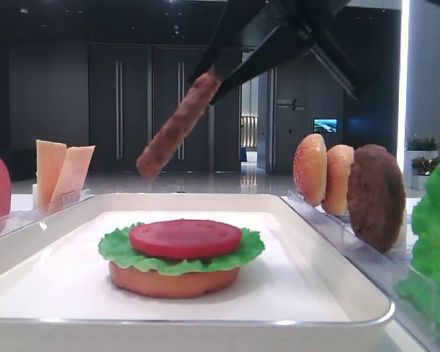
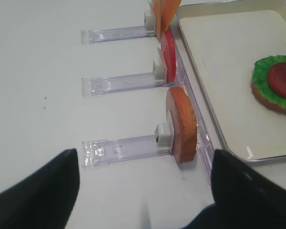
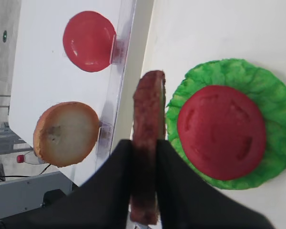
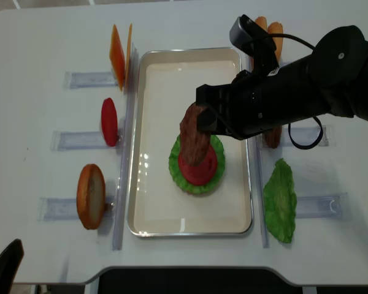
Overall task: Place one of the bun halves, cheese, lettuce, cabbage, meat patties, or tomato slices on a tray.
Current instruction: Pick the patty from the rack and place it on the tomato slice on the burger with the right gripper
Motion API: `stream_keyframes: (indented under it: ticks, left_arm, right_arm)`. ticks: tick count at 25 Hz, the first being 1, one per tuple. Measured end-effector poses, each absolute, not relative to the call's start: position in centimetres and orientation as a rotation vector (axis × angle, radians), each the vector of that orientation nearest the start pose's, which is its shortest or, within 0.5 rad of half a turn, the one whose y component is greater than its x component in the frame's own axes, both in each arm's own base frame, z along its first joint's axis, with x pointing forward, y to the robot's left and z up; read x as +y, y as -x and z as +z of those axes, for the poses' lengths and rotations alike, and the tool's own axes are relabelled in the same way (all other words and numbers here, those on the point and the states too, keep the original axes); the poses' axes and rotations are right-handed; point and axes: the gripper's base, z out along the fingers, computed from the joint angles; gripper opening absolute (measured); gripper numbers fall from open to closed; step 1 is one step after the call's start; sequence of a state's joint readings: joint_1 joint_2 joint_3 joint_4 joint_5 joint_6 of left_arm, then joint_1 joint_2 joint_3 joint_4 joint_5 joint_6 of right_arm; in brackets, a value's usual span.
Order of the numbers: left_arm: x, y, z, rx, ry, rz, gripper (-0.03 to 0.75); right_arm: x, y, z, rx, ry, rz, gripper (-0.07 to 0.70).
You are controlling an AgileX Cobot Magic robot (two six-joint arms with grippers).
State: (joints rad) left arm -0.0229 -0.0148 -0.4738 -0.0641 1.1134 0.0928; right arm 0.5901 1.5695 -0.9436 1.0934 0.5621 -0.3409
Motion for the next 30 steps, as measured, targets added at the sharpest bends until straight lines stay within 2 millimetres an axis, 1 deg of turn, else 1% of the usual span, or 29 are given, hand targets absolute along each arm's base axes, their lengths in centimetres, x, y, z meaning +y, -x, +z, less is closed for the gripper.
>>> stream_keyframes:
  ticks: [5,9,20,30]
  left_arm:
    - [-0.5,0.7,26.6,2.103,-0.126,-0.037,0.661]
    - [-0.5,0.7,26.6,2.103,-0.127,-0.040,0.661]
    - [-0.6,0.7,26.6,2.103,-0.127,-0.043,0.661]
    - [-0.6,0.7,26.6,2.103,-0.127,-0.043,0.661]
  right_arm:
    - [21.9,-24.8,21.8,2.636,0.122,1.122,0.109]
    - [22.2,-25.1,20.9,2.650,0.124,1.140,0.109]
    - [22.6,-25.4,19.5,2.671,0.113,1.167,0.109]
    - [22.6,-25.5,19.4,2.670,0.114,1.162,0.109]
